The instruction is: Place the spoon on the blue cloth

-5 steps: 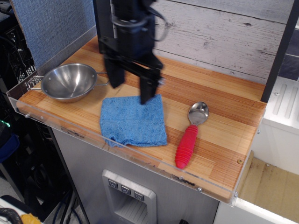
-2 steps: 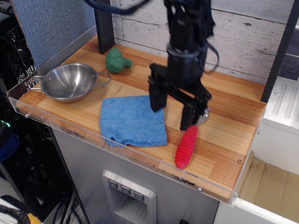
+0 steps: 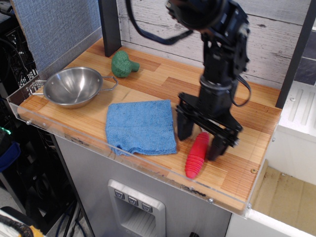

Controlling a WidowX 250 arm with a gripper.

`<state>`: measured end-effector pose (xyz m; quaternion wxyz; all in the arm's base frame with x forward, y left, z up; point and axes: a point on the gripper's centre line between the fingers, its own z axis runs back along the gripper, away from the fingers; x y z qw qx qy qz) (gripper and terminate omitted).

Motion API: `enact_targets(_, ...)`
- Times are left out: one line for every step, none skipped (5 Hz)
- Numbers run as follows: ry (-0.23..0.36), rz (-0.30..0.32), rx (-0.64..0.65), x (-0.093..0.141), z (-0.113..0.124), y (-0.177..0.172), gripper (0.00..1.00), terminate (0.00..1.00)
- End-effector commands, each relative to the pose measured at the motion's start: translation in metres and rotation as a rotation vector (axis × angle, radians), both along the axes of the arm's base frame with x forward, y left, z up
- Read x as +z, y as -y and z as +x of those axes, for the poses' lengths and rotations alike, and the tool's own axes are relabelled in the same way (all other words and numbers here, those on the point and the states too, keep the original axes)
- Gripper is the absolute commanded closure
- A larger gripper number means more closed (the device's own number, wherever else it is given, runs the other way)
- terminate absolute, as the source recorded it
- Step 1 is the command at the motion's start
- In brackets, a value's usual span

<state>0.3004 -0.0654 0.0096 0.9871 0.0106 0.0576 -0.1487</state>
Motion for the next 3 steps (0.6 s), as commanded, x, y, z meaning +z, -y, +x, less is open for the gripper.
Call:
enact_targets(0.045,-0.031,-0.001,0.0059,0.0045,0.0140,0.00,0.00)
enact_targets(0.041,-0.028,0.003,0.0036,0.0050,0.0116,1.00,0.00)
enact_targets(0.038,-0.036,-0.011,0.0105,0.0082,0.0081,1.00,0.00)
